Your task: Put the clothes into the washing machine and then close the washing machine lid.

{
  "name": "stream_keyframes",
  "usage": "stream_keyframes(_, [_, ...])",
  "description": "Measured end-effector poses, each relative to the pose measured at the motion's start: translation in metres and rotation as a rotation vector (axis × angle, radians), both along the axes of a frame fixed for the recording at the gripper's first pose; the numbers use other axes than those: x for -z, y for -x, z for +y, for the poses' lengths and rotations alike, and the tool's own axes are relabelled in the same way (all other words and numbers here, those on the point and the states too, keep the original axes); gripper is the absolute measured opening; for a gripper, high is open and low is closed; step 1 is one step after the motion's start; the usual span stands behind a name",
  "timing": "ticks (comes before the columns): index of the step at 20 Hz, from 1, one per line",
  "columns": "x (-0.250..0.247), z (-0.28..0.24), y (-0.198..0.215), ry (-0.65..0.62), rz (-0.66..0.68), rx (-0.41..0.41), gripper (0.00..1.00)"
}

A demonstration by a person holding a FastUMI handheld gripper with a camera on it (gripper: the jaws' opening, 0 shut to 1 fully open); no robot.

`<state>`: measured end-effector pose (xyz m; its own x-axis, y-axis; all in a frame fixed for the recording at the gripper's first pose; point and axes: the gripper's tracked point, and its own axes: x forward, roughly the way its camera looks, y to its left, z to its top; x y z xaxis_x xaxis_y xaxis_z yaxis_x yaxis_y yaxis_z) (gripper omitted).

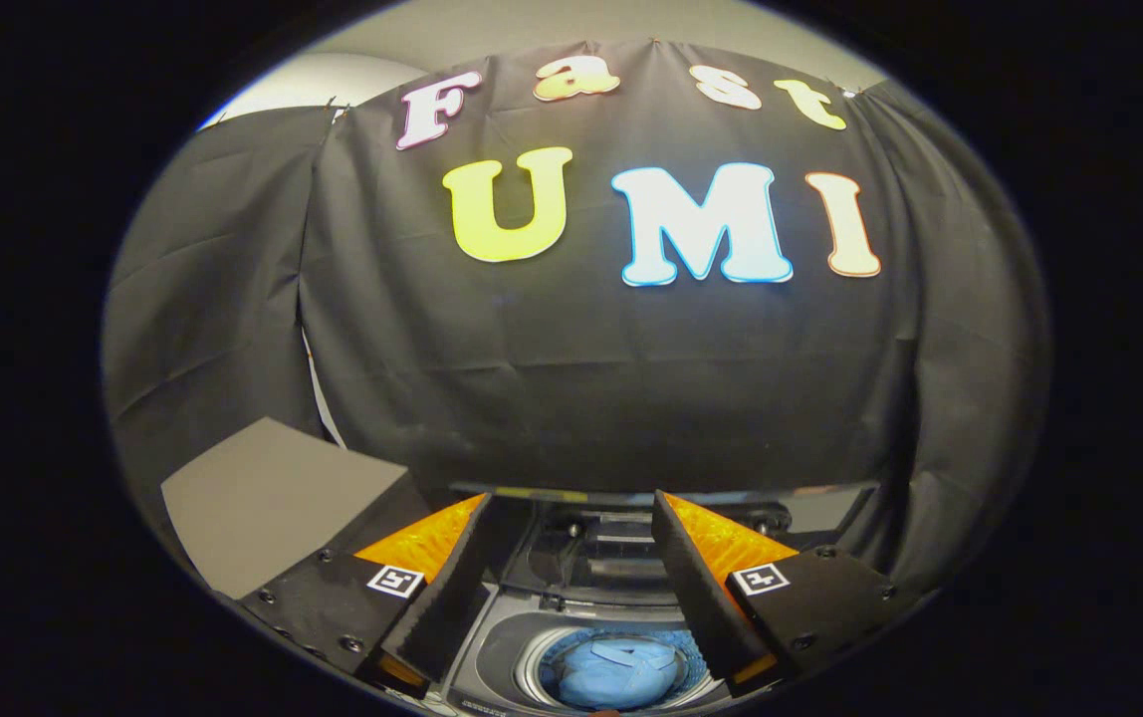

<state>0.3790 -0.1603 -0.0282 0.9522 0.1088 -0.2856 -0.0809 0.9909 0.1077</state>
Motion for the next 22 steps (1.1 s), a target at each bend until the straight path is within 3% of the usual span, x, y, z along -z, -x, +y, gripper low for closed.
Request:
stream_keyframes(4, [-0.008, 0.0, -0.04, -0.011, 0.006, 0.013, 0.96])
stream_keyframes(10, [0.025, -0.008, -0.084, -0.007, 0.093, 0.061, 0.96])
stream_keyframes(13, [0.036, -0.01, -0.099, -0.05, 0.133, 0.086, 0.97])
stream_keyframes(22, [0.069, -0.013, -0.116, -0.006, 0.198, 0.109, 0.97])
